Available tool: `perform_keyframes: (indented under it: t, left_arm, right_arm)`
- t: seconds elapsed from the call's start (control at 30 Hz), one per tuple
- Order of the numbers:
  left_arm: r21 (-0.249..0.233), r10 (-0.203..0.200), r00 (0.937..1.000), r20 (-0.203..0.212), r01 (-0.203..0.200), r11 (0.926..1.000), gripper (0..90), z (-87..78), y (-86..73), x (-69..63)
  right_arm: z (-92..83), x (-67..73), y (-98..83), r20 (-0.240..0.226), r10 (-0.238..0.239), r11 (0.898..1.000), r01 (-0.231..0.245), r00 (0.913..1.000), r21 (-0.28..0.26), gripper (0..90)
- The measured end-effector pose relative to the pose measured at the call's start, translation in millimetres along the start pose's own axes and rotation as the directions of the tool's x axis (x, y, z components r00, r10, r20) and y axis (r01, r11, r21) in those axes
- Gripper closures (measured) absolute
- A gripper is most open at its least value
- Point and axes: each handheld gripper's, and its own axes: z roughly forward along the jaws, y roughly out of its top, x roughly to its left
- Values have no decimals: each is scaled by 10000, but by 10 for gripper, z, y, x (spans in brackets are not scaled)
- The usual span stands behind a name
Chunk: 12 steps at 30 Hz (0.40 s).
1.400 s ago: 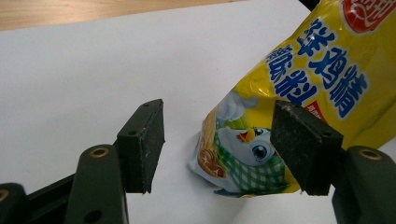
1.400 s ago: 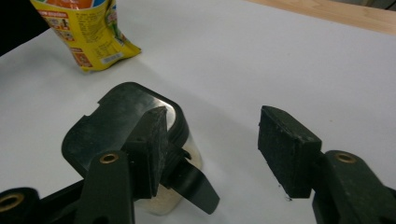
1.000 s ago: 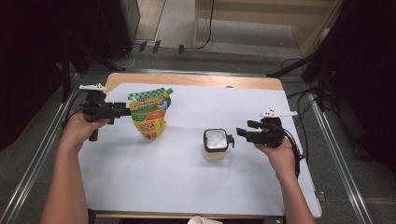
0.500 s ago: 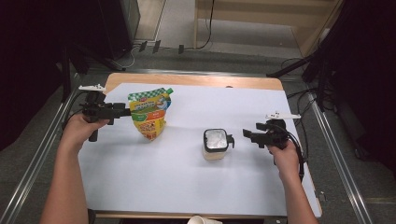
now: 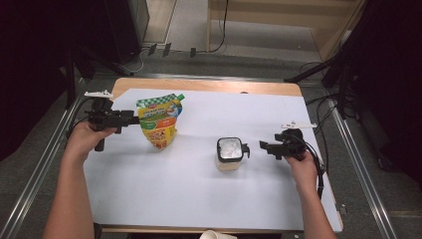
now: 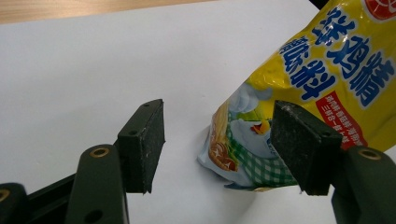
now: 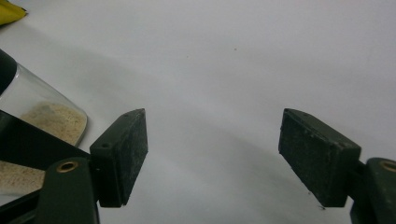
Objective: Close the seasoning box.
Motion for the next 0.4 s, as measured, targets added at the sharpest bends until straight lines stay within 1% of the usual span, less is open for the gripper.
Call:
perform_keyframes:
  t: [0.07, 0.13, 0.17, 0.23, 0.3, 0.37, 0.4]
  left_arm:
    - [5, -75, 10000, 15, 75, 10000, 364, 0, -3, 7]
    - [47, -109, 9998, -141, 109, 9999, 363, -5, -2, 11]
    - [42, -114, 9997, -202, 114, 9999, 360, -10, -2, 14]
    - [-24, -125, 9996, -247, 124, 9999, 348, -12, -5, 19]
    - [-94, -60, 9994, -328, 57, 9999, 331, -10, -10, 25]
    - [-164, 106, 9993, -370, -112, 9998, 307, -8, -14, 42]
    - [-164, 106, 9993, -370, -112, 9998, 298, -8, -14, 42]
  right_arm:
    - [11, 5, -3, -29, 9, 10000, -8, 10000, 60, 249]
    - [24, 0, -6, -34, -13, 10000, 13, 10000, 99, 249]
    - [28, 0, -6, -35, 57, 9999, -56, 10000, 103, 249]
    - [31, -8, -6, 1, 86, 9999, -86, 10000, 84, 249]
    - [29, -11, -5, 22, 106, 9999, -106, 9999, 9, 249]
    - [24, -11, -3, 48, 65, 10000, -65, 10000, -32, 248]
    - [24, -11, -3, 48, 65, 10000, -65, 10000, -32, 248]
